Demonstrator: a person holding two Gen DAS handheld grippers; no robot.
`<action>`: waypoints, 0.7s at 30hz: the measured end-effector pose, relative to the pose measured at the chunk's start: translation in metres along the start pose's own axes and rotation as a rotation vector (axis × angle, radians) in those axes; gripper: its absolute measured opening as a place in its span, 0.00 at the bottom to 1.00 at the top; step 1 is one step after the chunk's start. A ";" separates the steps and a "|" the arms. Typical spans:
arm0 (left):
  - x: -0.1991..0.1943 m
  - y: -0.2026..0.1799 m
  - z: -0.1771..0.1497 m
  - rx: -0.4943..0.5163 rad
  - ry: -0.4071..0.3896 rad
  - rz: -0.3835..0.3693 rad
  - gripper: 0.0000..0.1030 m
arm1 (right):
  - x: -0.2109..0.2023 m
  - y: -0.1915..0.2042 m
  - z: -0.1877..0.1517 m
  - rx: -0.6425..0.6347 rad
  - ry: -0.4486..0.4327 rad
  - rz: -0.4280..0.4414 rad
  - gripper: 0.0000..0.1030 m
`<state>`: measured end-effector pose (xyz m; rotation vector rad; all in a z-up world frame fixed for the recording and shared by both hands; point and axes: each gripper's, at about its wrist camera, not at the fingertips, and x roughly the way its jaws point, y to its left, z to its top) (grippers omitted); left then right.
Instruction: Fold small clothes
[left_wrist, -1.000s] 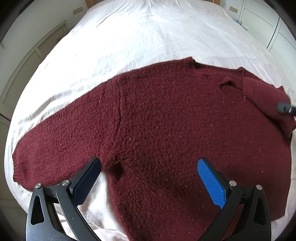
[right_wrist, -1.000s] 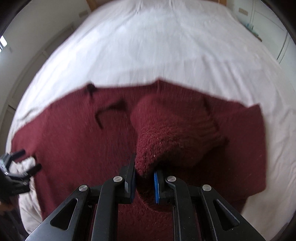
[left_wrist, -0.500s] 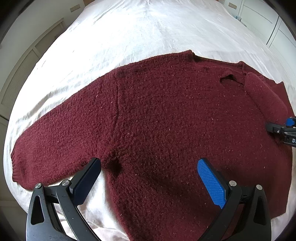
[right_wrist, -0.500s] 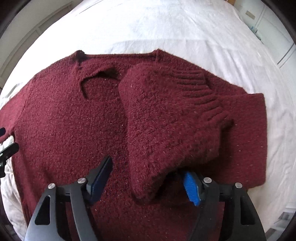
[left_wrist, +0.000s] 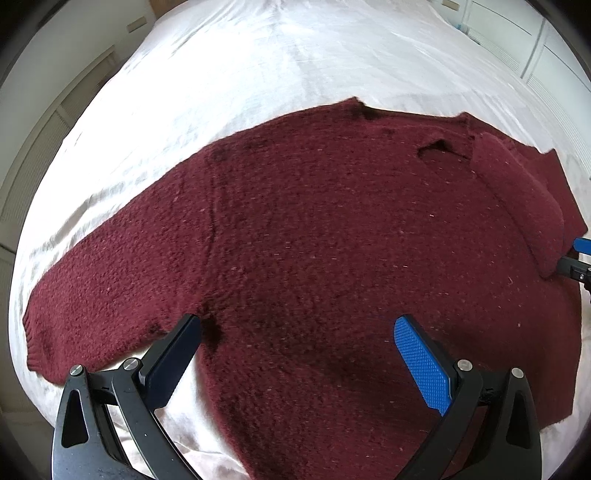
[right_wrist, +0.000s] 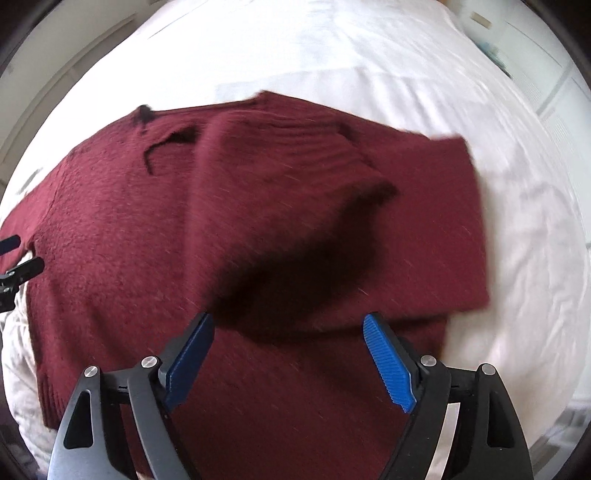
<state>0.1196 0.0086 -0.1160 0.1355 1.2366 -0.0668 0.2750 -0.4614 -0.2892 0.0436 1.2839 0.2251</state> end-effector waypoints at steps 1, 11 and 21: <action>0.000 -0.003 0.000 0.008 0.000 -0.004 0.99 | -0.002 -0.008 -0.005 0.018 -0.002 -0.006 0.82; -0.008 -0.090 0.037 0.192 -0.043 -0.060 0.99 | -0.009 -0.084 -0.028 0.184 0.005 -0.064 0.82; -0.006 -0.201 0.077 0.399 -0.048 -0.103 0.99 | -0.017 -0.125 -0.048 0.249 0.003 -0.058 0.82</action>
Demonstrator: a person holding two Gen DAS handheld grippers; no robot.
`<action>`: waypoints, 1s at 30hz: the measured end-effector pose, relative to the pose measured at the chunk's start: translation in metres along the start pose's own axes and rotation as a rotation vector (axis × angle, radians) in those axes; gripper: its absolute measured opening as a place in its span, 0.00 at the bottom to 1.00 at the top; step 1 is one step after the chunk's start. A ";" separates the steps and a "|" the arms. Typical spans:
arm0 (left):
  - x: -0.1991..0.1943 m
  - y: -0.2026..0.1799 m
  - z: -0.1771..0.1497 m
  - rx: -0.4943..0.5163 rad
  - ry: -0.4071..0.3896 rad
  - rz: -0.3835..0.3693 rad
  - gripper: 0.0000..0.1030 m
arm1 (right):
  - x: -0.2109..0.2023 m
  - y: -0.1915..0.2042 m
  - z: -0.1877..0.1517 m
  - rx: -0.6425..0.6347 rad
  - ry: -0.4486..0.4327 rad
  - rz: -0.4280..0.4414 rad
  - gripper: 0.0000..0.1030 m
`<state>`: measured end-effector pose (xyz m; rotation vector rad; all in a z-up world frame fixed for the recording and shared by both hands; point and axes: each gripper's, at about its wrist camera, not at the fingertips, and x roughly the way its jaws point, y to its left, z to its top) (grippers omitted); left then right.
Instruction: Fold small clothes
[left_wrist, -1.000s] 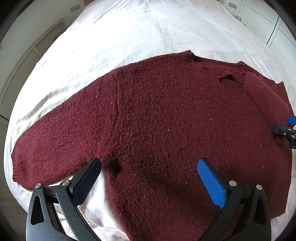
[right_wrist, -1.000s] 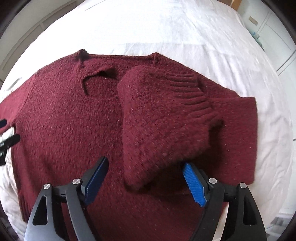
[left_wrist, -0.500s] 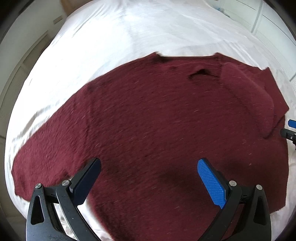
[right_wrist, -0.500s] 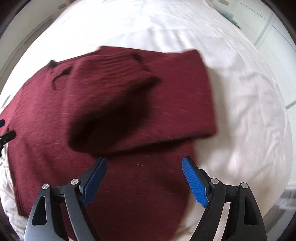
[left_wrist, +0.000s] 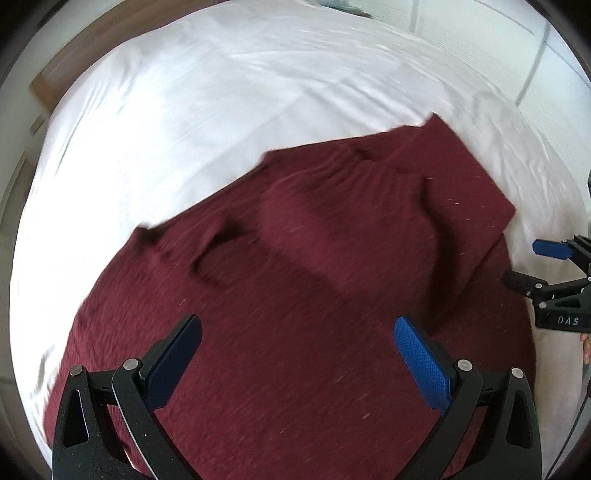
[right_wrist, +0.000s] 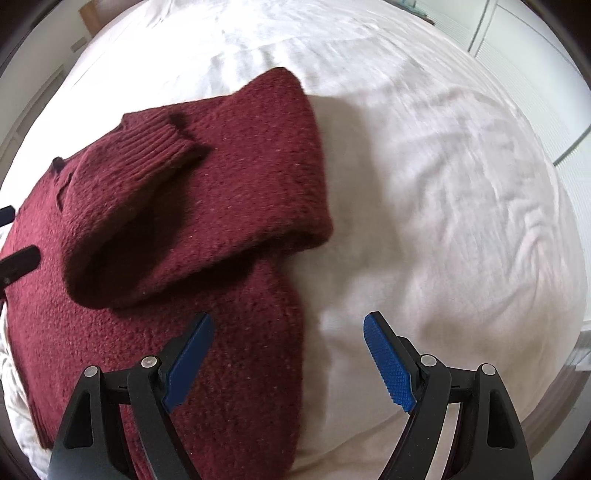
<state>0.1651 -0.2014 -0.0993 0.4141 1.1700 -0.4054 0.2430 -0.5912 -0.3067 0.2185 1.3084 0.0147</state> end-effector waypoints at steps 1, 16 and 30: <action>0.003 -0.007 0.003 0.021 0.004 0.001 0.99 | 0.000 -0.003 0.000 0.003 0.000 0.001 0.82; 0.088 -0.060 0.045 0.129 0.161 0.039 0.83 | 0.014 -0.051 -0.001 0.033 0.027 0.015 0.82; 0.075 -0.003 0.036 -0.001 0.095 0.001 0.15 | 0.034 -0.036 0.011 0.049 0.014 -0.003 0.82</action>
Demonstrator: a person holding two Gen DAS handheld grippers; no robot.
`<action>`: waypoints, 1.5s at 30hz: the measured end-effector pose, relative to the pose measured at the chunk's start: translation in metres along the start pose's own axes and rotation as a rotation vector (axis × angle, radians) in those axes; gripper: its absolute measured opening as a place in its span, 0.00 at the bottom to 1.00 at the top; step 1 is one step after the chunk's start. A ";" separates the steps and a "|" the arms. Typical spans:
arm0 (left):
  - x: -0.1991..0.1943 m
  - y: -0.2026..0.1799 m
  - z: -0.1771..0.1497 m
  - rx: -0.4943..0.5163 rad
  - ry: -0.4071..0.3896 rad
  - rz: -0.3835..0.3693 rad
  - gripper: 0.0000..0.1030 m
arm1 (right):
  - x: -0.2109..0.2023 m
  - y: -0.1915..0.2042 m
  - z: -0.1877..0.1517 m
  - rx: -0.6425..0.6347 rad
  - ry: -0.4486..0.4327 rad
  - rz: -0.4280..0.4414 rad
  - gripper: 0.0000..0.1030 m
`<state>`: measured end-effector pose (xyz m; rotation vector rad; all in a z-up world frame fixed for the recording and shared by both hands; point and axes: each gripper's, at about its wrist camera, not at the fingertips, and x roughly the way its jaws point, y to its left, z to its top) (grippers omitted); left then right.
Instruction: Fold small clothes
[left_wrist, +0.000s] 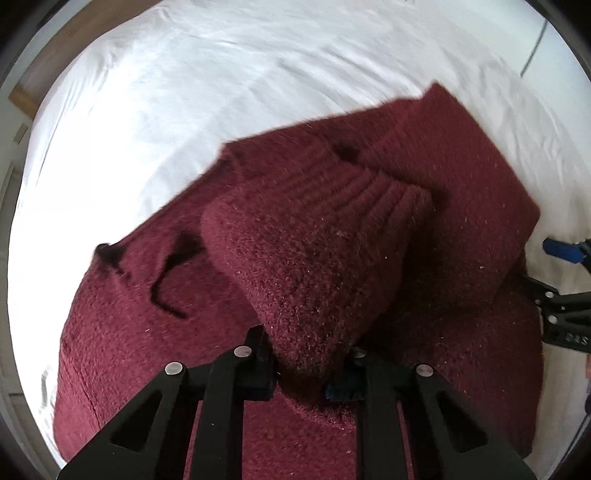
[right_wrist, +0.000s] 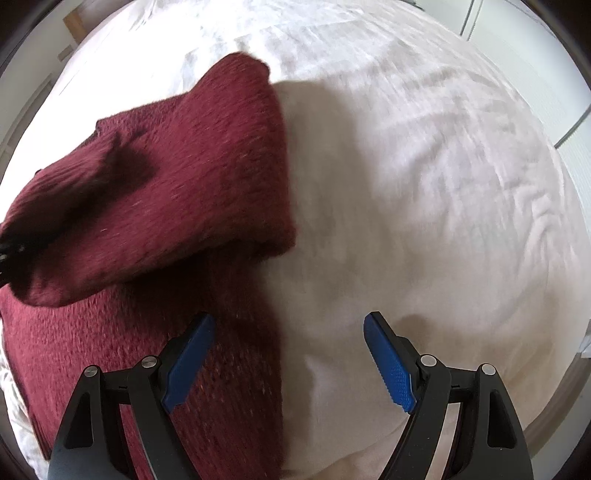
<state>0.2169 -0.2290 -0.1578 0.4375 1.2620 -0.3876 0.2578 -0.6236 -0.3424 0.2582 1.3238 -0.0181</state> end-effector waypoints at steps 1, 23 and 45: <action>-0.005 0.007 -0.002 -0.019 -0.014 -0.004 0.15 | -0.001 0.000 0.004 0.005 -0.006 -0.003 0.82; 0.023 0.088 -0.053 -0.338 0.018 -0.072 0.16 | 0.022 0.061 0.039 -0.071 0.028 0.017 0.29; 0.084 -0.004 0.055 -0.168 0.176 0.139 0.73 | 0.026 0.049 0.032 -0.072 0.036 0.034 0.32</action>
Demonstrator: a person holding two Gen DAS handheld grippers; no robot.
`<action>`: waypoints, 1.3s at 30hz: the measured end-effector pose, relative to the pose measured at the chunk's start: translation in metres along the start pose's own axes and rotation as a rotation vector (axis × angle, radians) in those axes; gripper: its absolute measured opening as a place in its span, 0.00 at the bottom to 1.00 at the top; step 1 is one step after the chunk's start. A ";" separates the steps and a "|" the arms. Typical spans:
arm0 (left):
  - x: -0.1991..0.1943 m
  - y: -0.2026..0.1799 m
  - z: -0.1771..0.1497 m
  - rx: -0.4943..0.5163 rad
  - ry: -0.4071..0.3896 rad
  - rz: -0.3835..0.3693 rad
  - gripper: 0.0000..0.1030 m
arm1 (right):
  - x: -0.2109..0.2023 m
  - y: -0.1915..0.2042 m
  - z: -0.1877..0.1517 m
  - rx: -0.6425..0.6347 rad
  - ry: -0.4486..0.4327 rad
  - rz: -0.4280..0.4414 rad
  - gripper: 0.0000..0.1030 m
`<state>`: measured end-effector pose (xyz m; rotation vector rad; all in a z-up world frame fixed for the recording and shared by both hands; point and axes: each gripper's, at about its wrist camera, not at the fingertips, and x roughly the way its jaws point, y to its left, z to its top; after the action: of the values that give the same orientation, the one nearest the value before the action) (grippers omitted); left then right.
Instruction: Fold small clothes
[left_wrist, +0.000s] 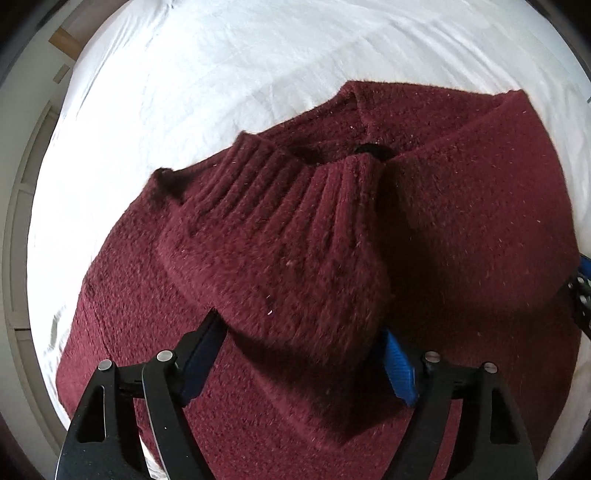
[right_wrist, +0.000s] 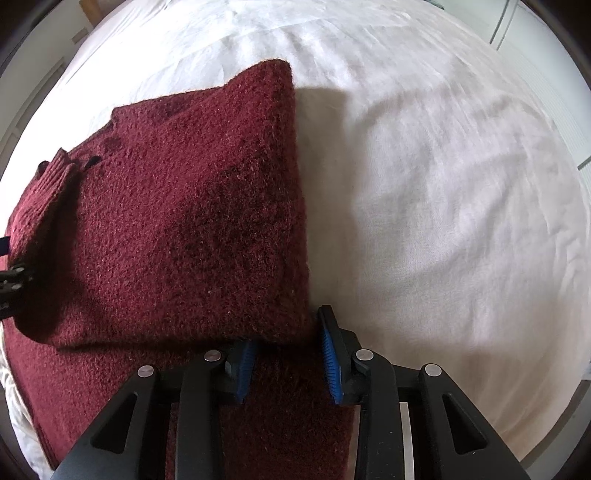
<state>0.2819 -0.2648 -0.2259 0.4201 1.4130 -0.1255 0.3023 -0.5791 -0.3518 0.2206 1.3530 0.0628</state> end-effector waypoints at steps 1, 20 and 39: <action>0.007 -0.006 0.007 0.002 0.009 -0.002 0.73 | 0.001 0.000 0.000 0.001 0.001 0.001 0.32; 0.009 0.067 -0.020 -0.373 -0.152 -0.254 0.19 | 0.008 -0.001 -0.002 -0.007 -0.005 0.000 0.34; 0.080 0.122 -0.071 -0.483 -0.045 -0.239 0.60 | 0.001 0.015 -0.019 -0.050 0.009 -0.056 0.49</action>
<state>0.2698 -0.1138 -0.2853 -0.1496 1.3917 0.0152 0.2855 -0.5623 -0.3534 0.1408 1.3645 0.0508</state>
